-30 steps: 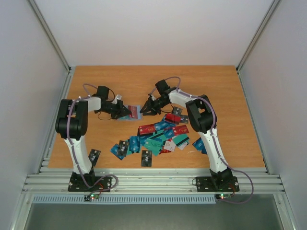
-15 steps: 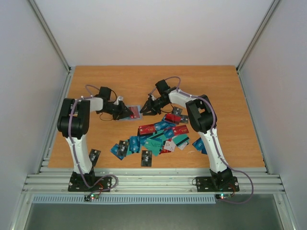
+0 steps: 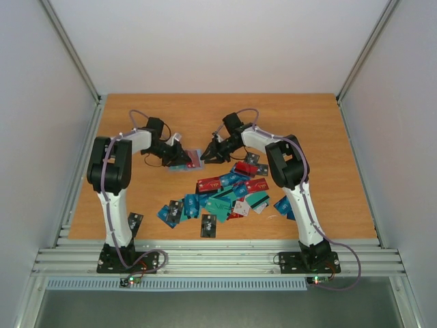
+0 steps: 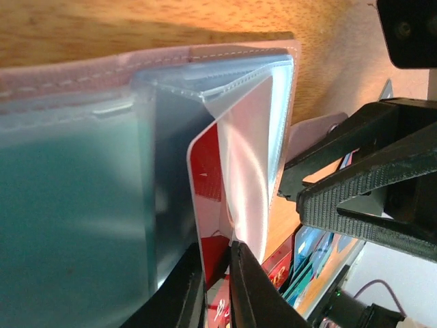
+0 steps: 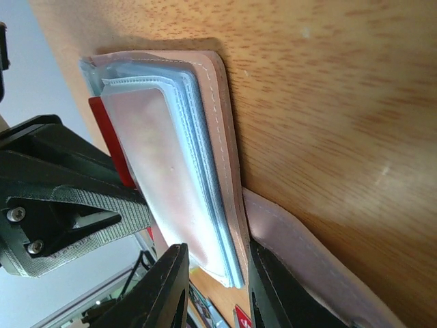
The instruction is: Put the credit cards into the card holder
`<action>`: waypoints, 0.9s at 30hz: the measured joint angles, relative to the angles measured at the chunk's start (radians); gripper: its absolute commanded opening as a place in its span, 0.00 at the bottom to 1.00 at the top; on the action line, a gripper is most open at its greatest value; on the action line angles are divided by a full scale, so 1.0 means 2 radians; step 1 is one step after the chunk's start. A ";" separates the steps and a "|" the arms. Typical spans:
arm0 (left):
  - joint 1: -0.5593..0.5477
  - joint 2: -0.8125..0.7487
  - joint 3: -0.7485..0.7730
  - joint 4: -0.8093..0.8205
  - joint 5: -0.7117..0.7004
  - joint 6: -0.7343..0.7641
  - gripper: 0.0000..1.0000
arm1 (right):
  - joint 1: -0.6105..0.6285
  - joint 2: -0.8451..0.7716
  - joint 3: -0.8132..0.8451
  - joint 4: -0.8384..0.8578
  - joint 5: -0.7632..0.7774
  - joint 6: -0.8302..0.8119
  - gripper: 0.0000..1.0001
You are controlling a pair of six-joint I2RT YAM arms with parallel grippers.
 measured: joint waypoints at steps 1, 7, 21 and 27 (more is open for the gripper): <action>0.000 0.002 0.006 -0.010 -0.001 0.008 0.11 | 0.000 0.000 0.001 -0.001 0.000 0.000 0.26; 0.000 0.014 0.047 -0.067 -0.001 0.059 0.09 | 0.000 0.010 0.021 -0.015 0.000 0.000 0.26; -0.005 0.054 0.097 -0.139 0.000 0.114 0.20 | -0.003 0.034 0.068 -0.038 0.003 0.000 0.26; -0.010 0.045 0.091 -0.138 -0.015 0.115 0.27 | -0.003 0.036 0.073 -0.043 0.005 0.000 0.25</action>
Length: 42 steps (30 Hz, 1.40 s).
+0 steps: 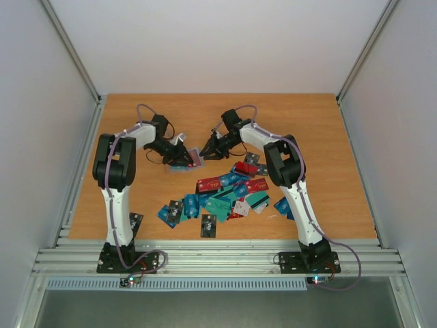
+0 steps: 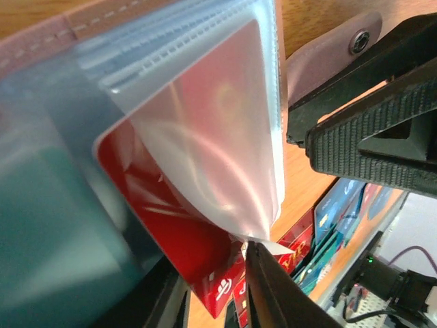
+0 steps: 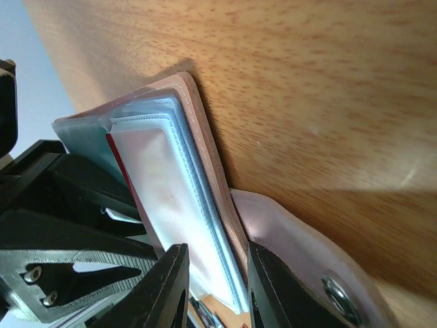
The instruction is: Put the credit cards into the card holder
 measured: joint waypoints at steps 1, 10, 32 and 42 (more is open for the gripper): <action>-0.001 -0.004 -0.004 0.003 -0.004 -0.005 0.29 | 0.000 0.000 0.000 0.000 0.000 0.000 0.25; -0.005 -0.026 -0.015 0.009 -0.034 -0.038 0.49 | 0.000 0.000 0.001 -0.004 0.002 -0.004 0.25; -0.008 -0.058 -0.021 -0.008 -0.081 -0.060 0.99 | 0.001 -0.001 0.001 0.000 0.007 -0.001 0.25; -0.008 -0.095 -0.028 -0.033 -0.144 -0.066 0.99 | 0.004 -0.006 -0.001 -0.001 0.012 0.000 0.25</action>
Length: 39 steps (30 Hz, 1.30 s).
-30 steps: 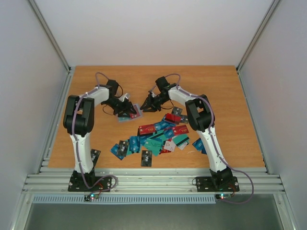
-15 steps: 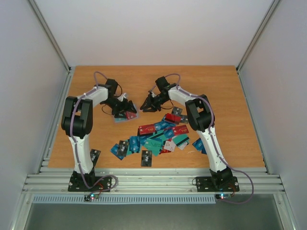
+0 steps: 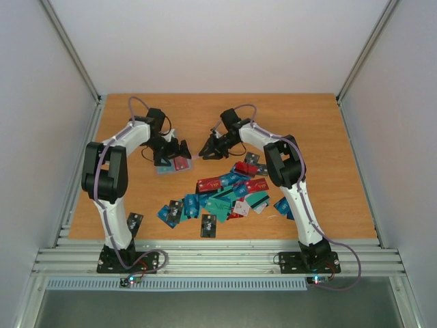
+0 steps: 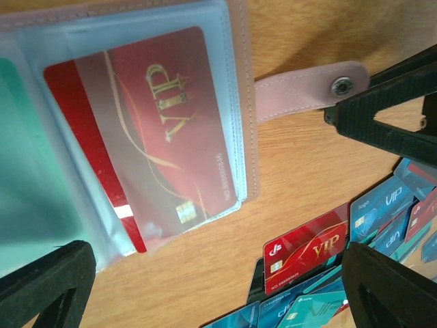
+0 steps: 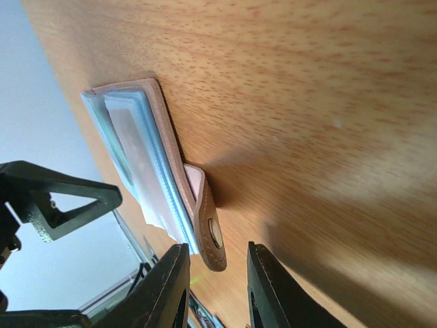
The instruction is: Put the credit cards into the card holder
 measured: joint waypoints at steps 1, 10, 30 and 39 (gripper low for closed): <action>0.000 -0.006 0.000 0.000 -0.003 -0.001 0.99 | 0.000 -0.001 0.000 0.000 0.000 0.000 0.25; 0.000 -0.019 -0.003 0.022 -0.014 -0.024 0.96 | 0.005 -0.003 0.005 -0.005 0.000 0.001 0.25; 0.000 0.017 -0.003 0.055 -0.030 -0.048 0.86 | 0.017 0.033 0.115 -0.027 -0.008 0.011 0.25; 0.000 0.036 0.016 0.056 -0.019 -0.047 0.77 | 0.021 0.058 0.131 -0.035 -0.012 0.013 0.25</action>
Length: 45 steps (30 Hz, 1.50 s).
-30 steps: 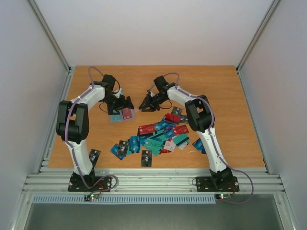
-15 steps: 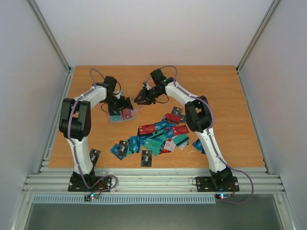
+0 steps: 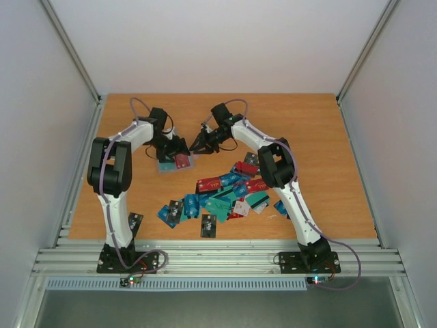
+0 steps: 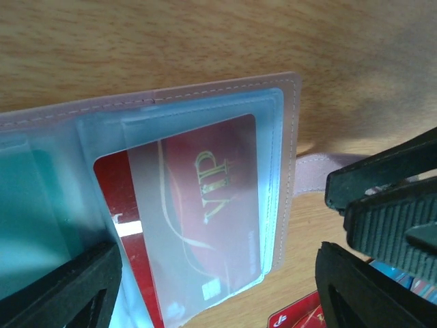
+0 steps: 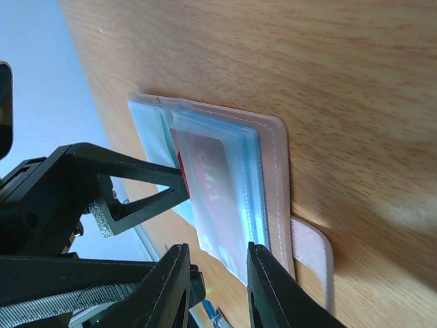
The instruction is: Put the credit cards into the card holder
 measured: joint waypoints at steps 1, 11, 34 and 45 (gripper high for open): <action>0.000 0.002 0.002 0.000 0.001 0.000 0.76 | 0.000 0.000 0.001 0.000 0.000 0.000 0.25; -0.007 0.023 0.027 -0.011 0.017 0.020 0.70 | -0.002 0.006 0.001 -0.011 0.003 -0.004 0.24; -0.060 0.029 0.034 -0.016 0.033 0.025 0.71 | -0.024 -0.079 -0.139 -0.012 0.023 -0.051 0.24; -0.060 -0.004 0.034 -0.032 0.003 0.026 0.84 | -0.027 -0.094 -0.150 -0.011 0.012 -0.050 0.25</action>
